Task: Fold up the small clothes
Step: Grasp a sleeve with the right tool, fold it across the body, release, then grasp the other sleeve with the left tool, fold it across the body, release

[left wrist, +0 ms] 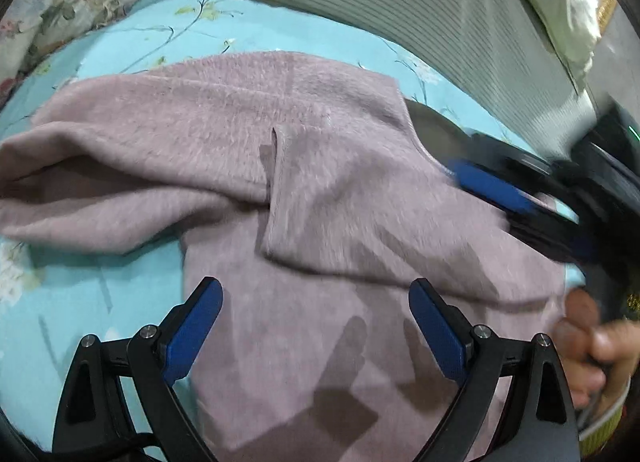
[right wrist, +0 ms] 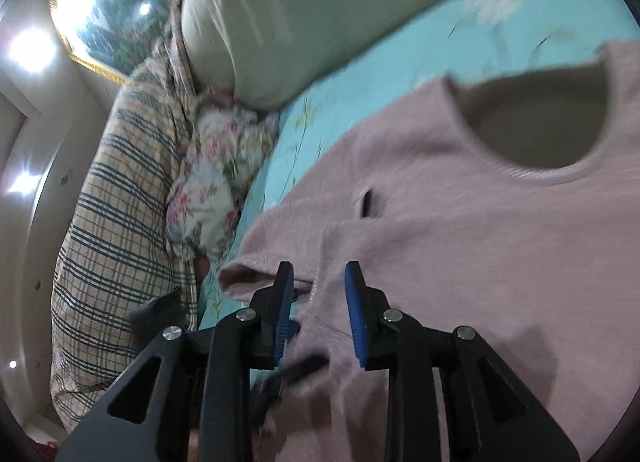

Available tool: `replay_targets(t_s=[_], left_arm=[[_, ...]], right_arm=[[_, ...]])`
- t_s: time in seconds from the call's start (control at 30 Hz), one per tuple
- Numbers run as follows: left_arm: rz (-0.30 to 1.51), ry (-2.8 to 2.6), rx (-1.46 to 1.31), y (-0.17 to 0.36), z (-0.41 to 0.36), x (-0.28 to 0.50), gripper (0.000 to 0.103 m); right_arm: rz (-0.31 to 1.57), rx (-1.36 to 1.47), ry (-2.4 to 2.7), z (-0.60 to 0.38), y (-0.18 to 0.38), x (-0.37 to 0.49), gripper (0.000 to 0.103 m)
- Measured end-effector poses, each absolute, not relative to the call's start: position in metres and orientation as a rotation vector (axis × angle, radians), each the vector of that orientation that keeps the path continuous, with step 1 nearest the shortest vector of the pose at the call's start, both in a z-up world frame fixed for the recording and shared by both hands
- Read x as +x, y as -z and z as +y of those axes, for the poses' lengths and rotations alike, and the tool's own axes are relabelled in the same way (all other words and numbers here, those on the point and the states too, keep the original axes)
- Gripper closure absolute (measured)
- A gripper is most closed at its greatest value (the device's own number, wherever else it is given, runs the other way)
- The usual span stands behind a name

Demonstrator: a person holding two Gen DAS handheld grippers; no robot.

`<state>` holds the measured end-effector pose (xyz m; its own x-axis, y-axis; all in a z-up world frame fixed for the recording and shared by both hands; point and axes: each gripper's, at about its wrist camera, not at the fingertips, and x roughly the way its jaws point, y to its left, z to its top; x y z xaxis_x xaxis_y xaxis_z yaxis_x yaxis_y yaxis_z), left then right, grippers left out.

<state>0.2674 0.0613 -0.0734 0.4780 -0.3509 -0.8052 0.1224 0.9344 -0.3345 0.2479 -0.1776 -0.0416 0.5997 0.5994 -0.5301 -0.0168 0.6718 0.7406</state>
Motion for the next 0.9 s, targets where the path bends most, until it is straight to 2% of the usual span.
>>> replay_targets(t_s=[0.07,0.23,0.27,0.3,0.37,0.5,0.6,0.67,0.73,0.9], left_arm=[[1.036,0.305,-0.273,0.077,0.06,0.282,0.014],[1.029,0.325,-0.244,0.084,0.047,0.311,0.042],[1.022,0.322,-0.23,0.084,0.044,0.315,0.055],[1.015,0.324,-0.218,0.085,0.041,0.319,0.075],[1.005,0.334,-0.21,0.084,0.039,0.322,0.098],[0.857,0.262,-0.201,0.057,0.056,0.302,0.1],[0.814,0.193,-0.189,0.05,0.072,0.294,0.1],[0.822,0.173,-0.228,0.055,0.085,0.294,0.1],[0.82,0.148,-0.263,0.057,0.093,0.294,0.1],[0.755,0.072,-0.342,0.051,0.114,0.286,0.1]], right_arm=[[0.823,0.761,-0.357,-0.193,0.029,0.225,0.075],[0.718,0.784,-0.218,-0.239,0.009,0.158,0.075],[0.707,0.788,-0.193,-0.246,0.008,0.149,0.075],[0.697,0.793,-0.164,-0.254,0.007,0.14,0.075],[0.674,0.803,-0.1,-0.272,0.004,0.121,0.075],[0.643,0.761,0.045,-0.311,-0.003,0.095,0.075],[0.668,0.716,0.176,-0.34,0.001,0.089,0.075],[0.691,0.695,0.228,-0.358,0.008,0.095,0.07],[0.731,0.674,0.26,-0.37,0.019,0.107,0.05],[0.813,0.64,0.243,-0.385,0.044,0.145,0.05]])
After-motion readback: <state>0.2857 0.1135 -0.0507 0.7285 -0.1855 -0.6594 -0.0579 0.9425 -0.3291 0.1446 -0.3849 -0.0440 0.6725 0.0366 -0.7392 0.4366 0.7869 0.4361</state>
